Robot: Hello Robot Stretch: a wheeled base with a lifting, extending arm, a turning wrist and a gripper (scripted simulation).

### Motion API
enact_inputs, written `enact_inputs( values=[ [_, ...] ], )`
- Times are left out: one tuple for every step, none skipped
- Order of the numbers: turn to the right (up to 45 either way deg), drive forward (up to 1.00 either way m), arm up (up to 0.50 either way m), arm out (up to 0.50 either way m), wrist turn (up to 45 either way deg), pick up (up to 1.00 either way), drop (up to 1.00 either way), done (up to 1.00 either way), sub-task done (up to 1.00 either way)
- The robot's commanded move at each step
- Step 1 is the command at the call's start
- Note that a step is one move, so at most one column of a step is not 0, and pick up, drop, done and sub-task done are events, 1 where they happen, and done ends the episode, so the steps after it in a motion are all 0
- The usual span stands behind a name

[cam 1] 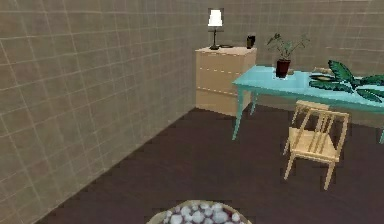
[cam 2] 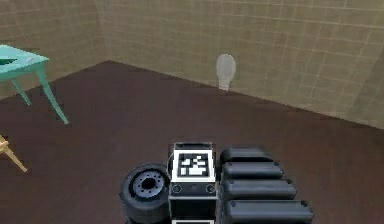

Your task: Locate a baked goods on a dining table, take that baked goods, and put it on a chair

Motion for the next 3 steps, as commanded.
enact_inputs(
  values=[
    [12.0, 0.00, 0.00, 0.00, 0.0, 0.00, 0.00, 0.00, 0.00],
    [0.0, 1.00, 0.00, 0.00, 0.0, 0.00, 0.00, 0.00, 0.00],
    [3.0, 0.00, 0.00, 0.00, 0.0, 0.00, 0.00, 0.00, 0.00]
  ],
)
